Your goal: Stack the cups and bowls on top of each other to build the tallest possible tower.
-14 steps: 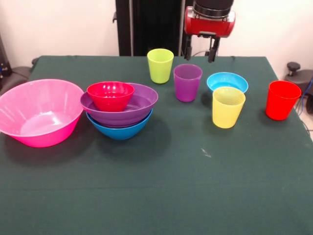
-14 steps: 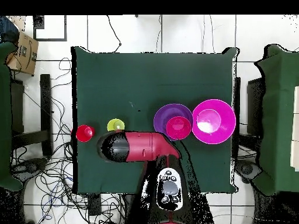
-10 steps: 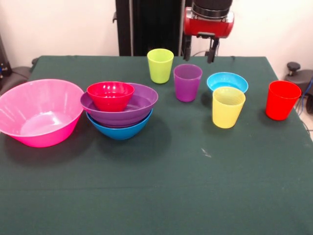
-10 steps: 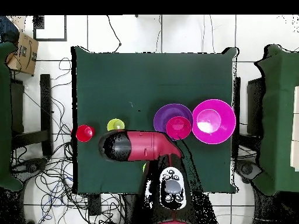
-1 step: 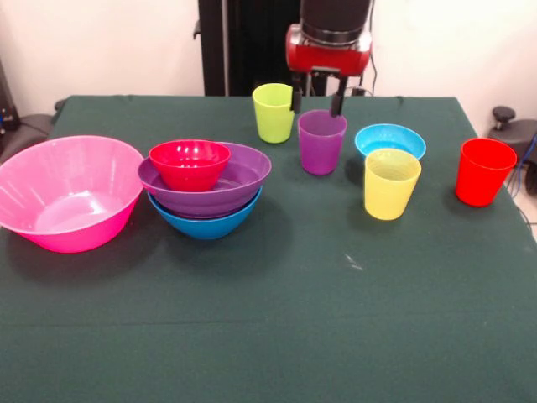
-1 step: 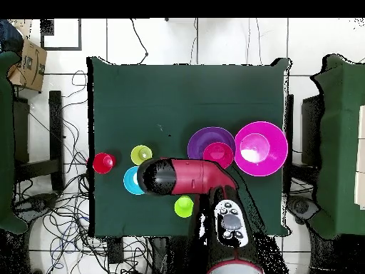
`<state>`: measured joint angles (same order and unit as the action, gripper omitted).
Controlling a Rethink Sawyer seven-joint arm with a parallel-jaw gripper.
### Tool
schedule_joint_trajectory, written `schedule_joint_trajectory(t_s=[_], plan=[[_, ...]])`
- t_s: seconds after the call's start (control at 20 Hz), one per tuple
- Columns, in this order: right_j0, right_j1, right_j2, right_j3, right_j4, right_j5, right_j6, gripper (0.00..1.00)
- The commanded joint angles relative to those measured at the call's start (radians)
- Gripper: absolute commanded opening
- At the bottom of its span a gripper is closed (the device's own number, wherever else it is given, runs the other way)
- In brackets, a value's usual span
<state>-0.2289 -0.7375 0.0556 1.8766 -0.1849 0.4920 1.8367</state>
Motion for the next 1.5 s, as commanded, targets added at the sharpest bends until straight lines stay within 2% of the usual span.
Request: schedule_joint_trajectory(t_s=[0.05, 0.4, 0.6, 0.9, 1.1, 1.25, 1.5], plan=[[-0.029, 0.092, 0.14, 0.005, -0.114, -0.088, -0.091, 1.0], [-0.039, 0.127, 0.151, 0.01, -0.149, -0.102, -0.053, 1.0], [-0.048, 0.151, 0.149, 0.012, -0.18, -0.152, -0.039, 1.0], [-0.075, 0.128, 0.172, 0.021, -0.184, -0.105, -0.045, 1.0], [-0.085, 0.067, 0.194, 0.032, -0.161, -0.033, -0.056, 1.0], [-0.102, -0.019, 0.212, 0.049, -0.13, 0.076, -0.088, 1.0], [-0.129, -0.076, 0.241, 0.017, -0.104, 0.205, -0.132, 1.0]])
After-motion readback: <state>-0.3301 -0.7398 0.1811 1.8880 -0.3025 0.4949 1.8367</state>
